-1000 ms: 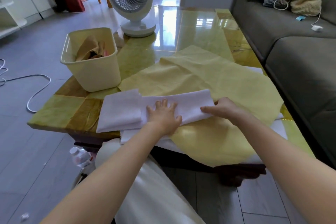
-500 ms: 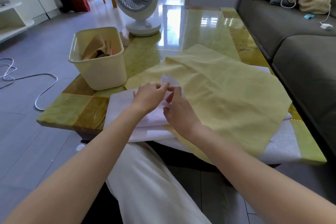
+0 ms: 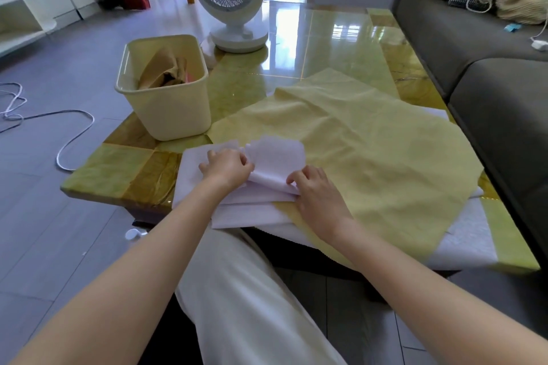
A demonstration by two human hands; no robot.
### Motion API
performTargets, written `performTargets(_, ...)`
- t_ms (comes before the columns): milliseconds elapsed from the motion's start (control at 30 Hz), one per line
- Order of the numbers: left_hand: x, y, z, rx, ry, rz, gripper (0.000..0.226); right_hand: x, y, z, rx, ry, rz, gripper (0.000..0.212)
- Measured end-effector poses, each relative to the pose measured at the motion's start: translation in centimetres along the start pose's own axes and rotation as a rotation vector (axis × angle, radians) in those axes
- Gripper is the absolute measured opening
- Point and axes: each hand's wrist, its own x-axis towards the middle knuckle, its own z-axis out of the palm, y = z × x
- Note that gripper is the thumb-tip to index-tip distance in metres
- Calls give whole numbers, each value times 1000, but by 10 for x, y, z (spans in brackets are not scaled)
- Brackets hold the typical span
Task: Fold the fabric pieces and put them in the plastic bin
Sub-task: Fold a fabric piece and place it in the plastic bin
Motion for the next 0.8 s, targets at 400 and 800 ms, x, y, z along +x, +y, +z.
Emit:
performTargets(400, -6, -18, -6, -341, 191, 68, 18, 6, -23, -7, 53, -217, -144, 58)
performTargets(800, -23, -82, -20, -330, 155, -173, 40, 7, -63, 13, -69, -309, -316, 46)
